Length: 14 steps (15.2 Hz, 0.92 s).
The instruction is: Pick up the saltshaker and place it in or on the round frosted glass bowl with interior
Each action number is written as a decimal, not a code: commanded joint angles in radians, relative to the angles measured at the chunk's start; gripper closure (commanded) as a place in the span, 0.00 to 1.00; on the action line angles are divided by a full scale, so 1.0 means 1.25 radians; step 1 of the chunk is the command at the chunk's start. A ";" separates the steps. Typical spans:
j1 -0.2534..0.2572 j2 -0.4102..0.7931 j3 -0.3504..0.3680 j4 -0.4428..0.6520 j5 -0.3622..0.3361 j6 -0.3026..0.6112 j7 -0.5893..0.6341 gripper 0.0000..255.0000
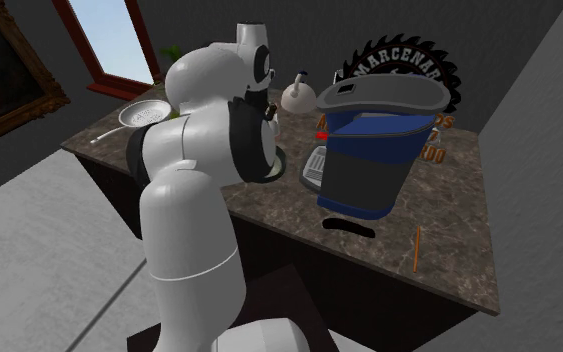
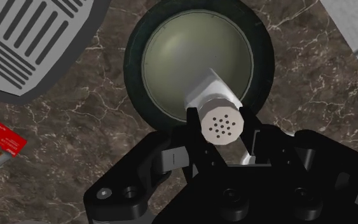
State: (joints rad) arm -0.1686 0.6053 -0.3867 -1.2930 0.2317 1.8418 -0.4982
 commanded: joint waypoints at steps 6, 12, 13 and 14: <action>0.004 0.017 0.005 -0.057 0.008 0.072 -0.008 1.00; 0.004 0.017 0.005 -0.057 0.008 0.072 -0.008 1.00; 0.004 0.017 0.005 -0.057 0.008 0.072 -0.008 1.00; 0.004 0.017 0.005 -0.057 0.008 0.072 -0.008 1.00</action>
State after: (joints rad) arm -0.1643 0.6261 -0.3805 -1.3637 0.2423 1.9315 -0.5079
